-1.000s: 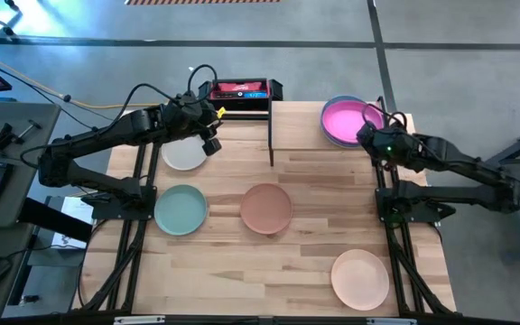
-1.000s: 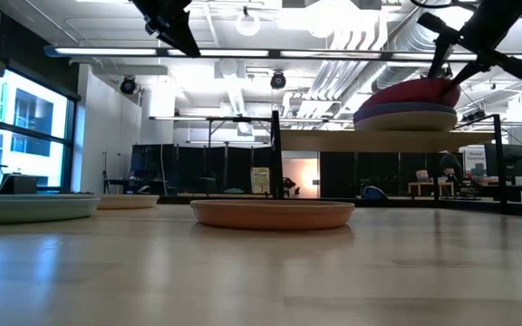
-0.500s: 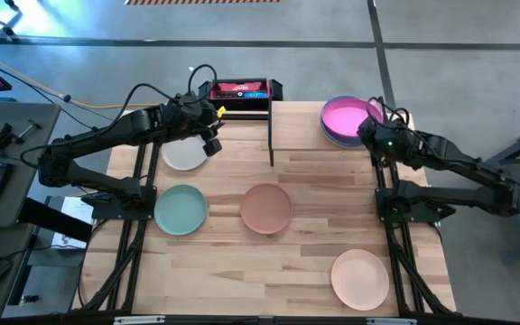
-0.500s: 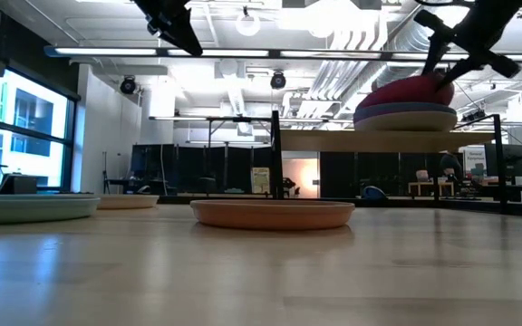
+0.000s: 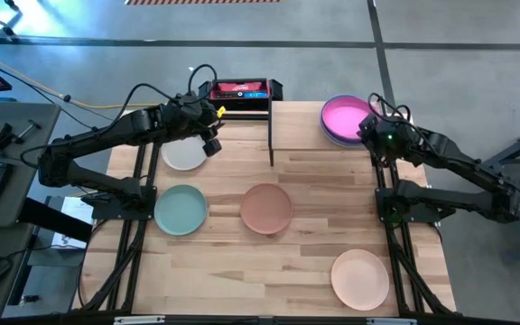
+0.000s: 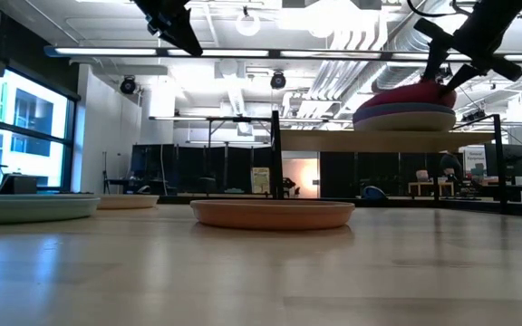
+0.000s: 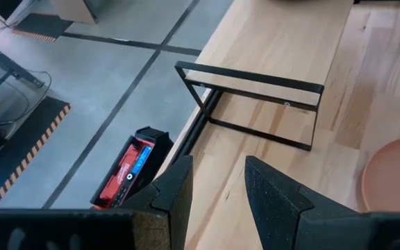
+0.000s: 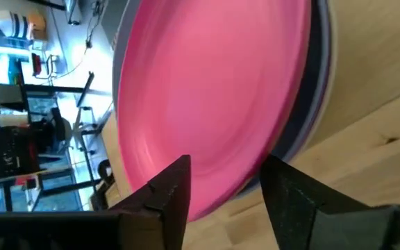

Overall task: Place and stack plates onto a shelf
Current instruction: Stack the pink plate on top of the blue plate on the shelf, then adjust the stacked plates on the shelf

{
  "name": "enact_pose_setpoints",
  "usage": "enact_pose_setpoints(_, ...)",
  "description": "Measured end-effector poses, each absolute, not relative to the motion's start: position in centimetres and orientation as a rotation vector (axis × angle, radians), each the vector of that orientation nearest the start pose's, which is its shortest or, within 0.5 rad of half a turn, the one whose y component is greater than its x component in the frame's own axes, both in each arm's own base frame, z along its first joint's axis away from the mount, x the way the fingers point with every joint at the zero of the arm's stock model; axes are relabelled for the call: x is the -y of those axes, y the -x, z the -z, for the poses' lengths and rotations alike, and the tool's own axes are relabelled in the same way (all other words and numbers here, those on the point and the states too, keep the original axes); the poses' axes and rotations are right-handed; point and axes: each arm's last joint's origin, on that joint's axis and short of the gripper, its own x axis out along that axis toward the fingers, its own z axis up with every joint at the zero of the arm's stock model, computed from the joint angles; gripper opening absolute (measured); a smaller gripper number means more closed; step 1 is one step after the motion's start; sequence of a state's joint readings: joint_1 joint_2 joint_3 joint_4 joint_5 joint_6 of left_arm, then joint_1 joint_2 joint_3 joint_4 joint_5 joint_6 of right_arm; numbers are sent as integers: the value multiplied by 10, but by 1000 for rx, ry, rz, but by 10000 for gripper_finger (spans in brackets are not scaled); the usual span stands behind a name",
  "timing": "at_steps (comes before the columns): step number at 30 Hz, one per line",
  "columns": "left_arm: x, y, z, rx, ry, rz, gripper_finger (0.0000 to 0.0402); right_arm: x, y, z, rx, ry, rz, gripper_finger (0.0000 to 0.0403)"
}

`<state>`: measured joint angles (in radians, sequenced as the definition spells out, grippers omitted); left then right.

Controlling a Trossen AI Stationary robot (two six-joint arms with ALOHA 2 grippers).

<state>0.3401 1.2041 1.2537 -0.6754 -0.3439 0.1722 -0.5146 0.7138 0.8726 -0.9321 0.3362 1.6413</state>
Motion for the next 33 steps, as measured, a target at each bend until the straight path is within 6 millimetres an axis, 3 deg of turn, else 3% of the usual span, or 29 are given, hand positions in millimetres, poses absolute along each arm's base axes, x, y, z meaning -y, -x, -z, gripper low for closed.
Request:
enact_pose_setpoints(8, -90, -226, -365, -713, -181, -595, 120, 69, -105, -310, 65, -1585, 1191, 198)
enact_pose_setpoints(22, -90, -226, -366, -709, -175, -597, 120, 64, -110, -310, -119, -1667, 1012, 205)
enact_pose_setpoints(26, -90, -226, -366, -705, -172, -599, 120, 69, -125, -312, -105, -1594, 954, 205)
enact_pose_setpoints(33, -90, -226, -366, -691, -132, -614, 120, 84, -173, -308, -106, -1464, 830, 205)
